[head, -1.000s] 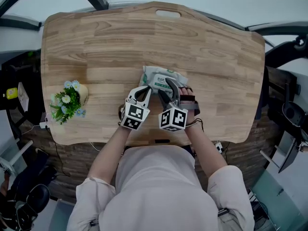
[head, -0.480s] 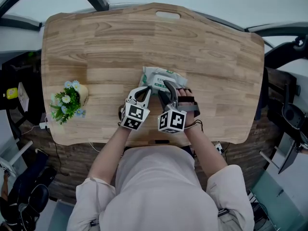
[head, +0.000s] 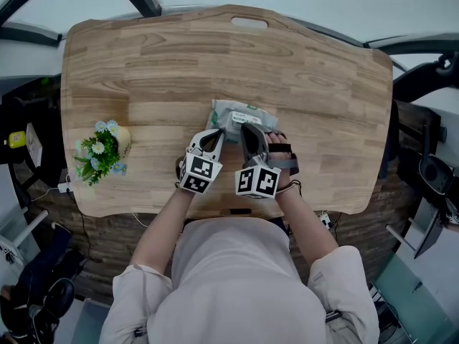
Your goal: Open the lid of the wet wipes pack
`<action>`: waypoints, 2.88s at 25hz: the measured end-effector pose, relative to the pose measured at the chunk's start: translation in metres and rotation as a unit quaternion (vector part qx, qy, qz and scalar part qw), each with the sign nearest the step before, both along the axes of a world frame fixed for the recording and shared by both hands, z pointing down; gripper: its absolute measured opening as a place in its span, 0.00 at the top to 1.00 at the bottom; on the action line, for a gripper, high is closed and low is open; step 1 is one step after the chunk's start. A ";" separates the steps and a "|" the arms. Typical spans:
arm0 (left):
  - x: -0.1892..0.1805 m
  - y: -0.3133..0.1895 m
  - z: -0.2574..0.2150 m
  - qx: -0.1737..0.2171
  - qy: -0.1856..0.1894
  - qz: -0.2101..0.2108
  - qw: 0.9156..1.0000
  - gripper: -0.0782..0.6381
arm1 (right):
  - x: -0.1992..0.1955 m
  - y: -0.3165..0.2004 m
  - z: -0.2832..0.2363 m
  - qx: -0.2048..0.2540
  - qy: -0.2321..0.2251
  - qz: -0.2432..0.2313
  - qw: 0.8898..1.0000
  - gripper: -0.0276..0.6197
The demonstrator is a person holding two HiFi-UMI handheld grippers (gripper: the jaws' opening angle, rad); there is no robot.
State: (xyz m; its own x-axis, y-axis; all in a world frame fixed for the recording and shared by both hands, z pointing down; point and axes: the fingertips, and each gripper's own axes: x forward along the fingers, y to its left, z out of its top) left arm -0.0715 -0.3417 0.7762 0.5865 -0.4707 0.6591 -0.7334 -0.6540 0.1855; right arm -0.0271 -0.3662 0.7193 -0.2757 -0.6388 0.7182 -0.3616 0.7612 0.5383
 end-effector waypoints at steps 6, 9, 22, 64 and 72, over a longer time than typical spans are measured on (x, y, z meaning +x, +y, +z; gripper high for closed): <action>0.000 0.001 0.000 -0.001 0.002 -0.001 1.000 0.86 | 0.008 -0.022 -0.005 0.013 0.001 0.011 1.000 0.91; 0.001 0.000 0.000 -0.001 0.004 0.000 1.000 0.86 | 0.011 -0.032 -0.005 0.016 -0.001 0.018 1.000 0.90; 0.001 0.001 -0.002 0.003 0.020 0.005 1.000 0.86 | 0.022 -0.063 0.008 0.014 -0.011 0.029 0.999 0.91; -0.003 0.017 -0.040 0.022 0.046 -0.024 0.998 0.86 | 0.051 -0.054 -0.017 0.005 -0.132 0.146 0.980 0.95; -0.022 0.030 -0.095 0.075 0.065 -0.065 0.993 0.86 | 0.073 -0.017 -0.077 0.017 -0.244 0.231 0.942 0.95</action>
